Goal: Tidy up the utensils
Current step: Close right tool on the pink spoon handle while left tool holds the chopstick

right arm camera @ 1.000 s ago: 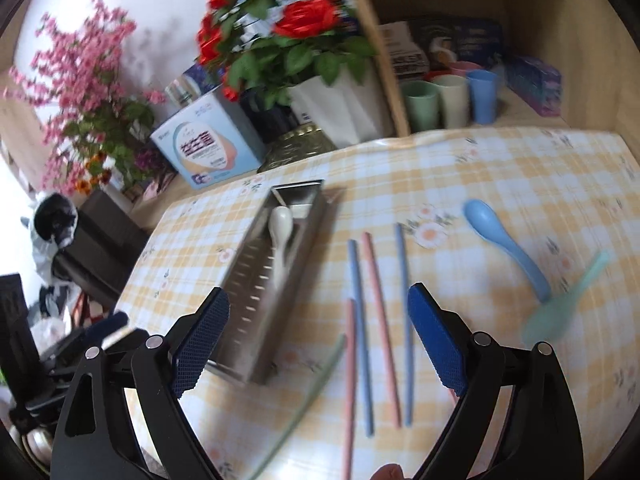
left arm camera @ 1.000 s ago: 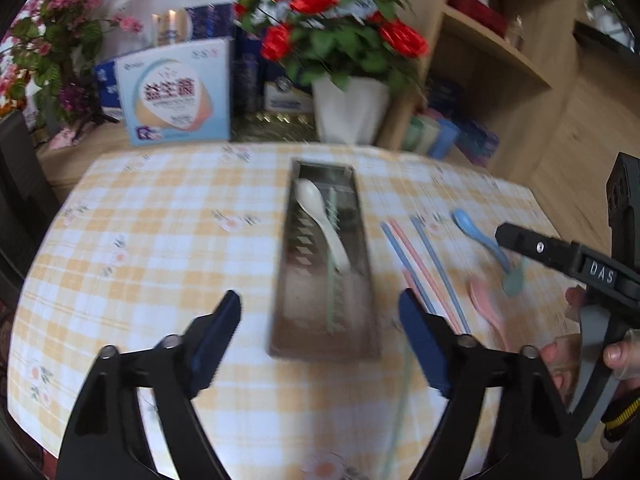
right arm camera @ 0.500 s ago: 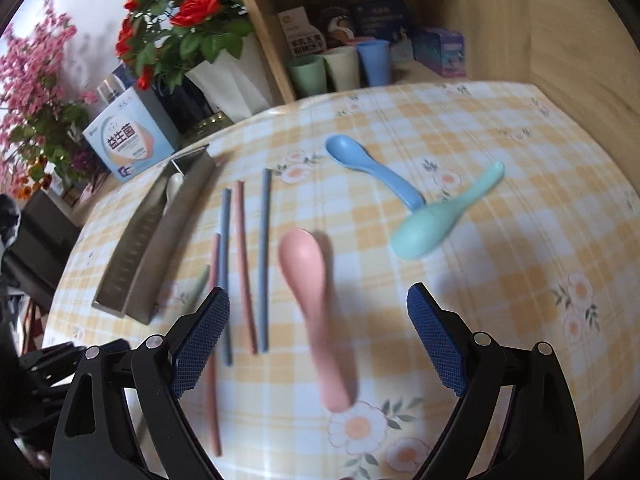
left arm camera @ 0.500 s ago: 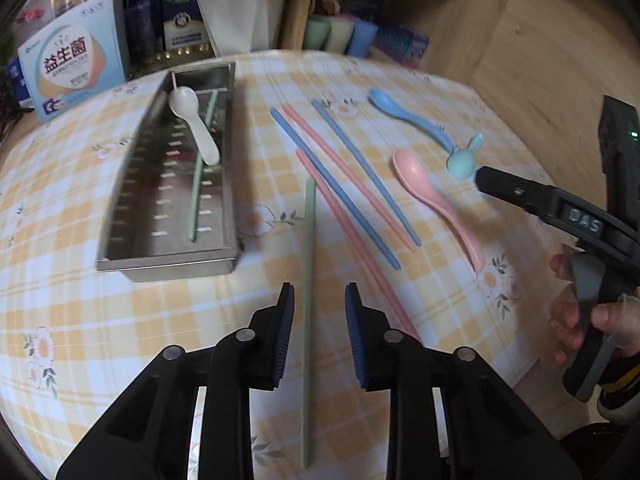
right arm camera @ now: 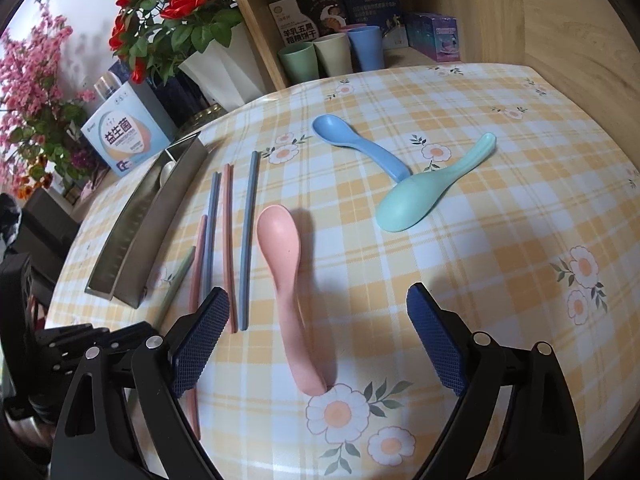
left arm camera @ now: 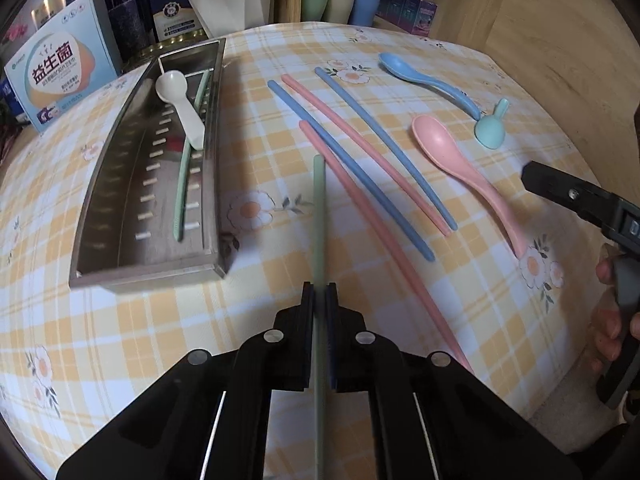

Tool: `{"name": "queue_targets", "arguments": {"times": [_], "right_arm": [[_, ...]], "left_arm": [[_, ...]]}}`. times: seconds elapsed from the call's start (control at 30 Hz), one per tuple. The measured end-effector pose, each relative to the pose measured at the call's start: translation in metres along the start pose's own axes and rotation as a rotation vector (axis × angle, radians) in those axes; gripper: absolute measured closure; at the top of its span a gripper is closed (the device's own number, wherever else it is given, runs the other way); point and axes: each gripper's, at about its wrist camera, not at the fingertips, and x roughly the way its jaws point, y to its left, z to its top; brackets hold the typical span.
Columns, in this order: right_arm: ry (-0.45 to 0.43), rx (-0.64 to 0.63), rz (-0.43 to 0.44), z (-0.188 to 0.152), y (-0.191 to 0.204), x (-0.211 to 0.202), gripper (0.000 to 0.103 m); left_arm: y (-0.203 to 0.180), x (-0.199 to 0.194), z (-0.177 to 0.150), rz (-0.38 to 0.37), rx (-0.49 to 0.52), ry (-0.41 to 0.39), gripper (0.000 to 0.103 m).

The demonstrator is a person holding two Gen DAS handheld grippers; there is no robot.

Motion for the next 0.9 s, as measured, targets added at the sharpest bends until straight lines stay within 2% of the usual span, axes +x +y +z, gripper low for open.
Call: {"name": "queue_targets", "arguments": {"times": [0.33,0.47,0.53,0.63,0.9], "right_arm": [[0.034,-0.004,0.01,-0.006,-0.001,0.009,0.017],[0.043,-0.027,0.017,-0.009,0.002,0.012,0.03],[0.043,-0.05,0.038,-0.009,0.002,0.014,0.047],[0.053,-0.087,0.041,-0.008,0.003,0.018,0.062],[0.073,-0.159,0.072,-0.009,0.018,0.027,0.074]], "left_arm": [[-0.001,-0.004,-0.01,-0.047,-0.067,0.021,0.097],[0.002,-0.004,-0.01,-0.069,-0.084,0.024,0.096],[0.003,-0.005,-0.011,-0.072,-0.083,0.02,0.096],[0.004,-0.006,-0.013,-0.072,-0.08,0.014,0.097],[0.005,-0.007,-0.014,-0.079,-0.095,0.01,0.097]]}}
